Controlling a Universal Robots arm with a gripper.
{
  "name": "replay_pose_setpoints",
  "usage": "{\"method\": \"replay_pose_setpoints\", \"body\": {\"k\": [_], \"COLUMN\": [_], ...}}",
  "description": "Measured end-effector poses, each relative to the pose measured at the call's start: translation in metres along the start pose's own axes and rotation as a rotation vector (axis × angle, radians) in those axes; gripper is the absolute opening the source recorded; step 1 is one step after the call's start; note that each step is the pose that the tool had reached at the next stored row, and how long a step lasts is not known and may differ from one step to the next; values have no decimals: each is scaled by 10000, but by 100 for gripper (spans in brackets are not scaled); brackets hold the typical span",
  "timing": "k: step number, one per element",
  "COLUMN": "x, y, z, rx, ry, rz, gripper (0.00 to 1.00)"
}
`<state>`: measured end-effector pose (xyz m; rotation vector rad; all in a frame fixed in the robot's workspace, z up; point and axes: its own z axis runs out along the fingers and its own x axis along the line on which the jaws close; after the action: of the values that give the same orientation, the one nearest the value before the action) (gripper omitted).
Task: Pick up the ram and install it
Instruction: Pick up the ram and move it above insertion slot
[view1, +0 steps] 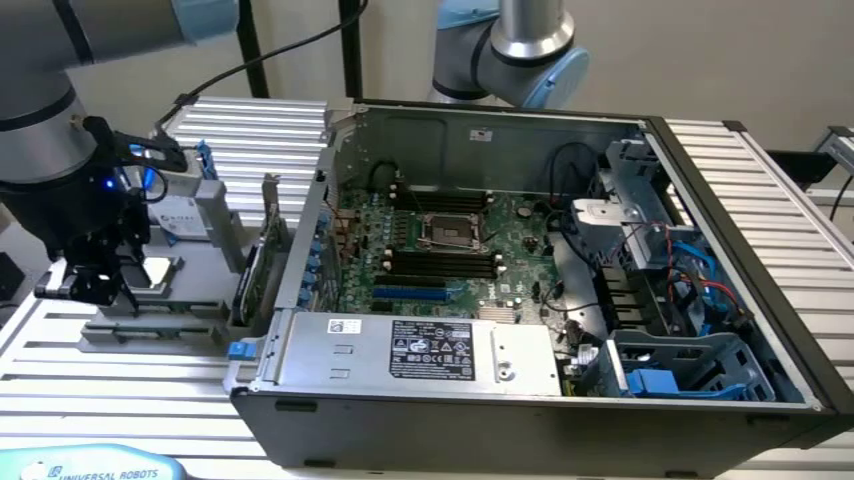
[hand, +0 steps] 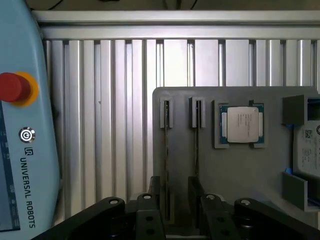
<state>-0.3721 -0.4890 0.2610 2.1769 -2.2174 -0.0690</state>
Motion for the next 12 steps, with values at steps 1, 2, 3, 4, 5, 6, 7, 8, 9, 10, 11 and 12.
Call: {"method": "replay_pose_setpoints", "body": {"k": [1,2,3,4,5,6,7,8,9,10,11,12], "x": [5,10,15,20,25,30,36,40,45,50,54,58], "y": [-2,-4,-5,-7,-9,-11,-13,-14,-16,-18,-20,-21], "z": [18,36,54,72,90,108,127,144,163,181,198,216], "rx": [0,0,1,1,1,0,0,0,1,1,0,0], "ry": [0,0,0,0,0,1,2,1,1,1,1,2], "rz": [-3,-6,-9,-13,-16,-19,-22,-25,-28,-31,-34,-38], "gripper": [36,36,36,36,36,36,36,36,36,36,36,36]}}
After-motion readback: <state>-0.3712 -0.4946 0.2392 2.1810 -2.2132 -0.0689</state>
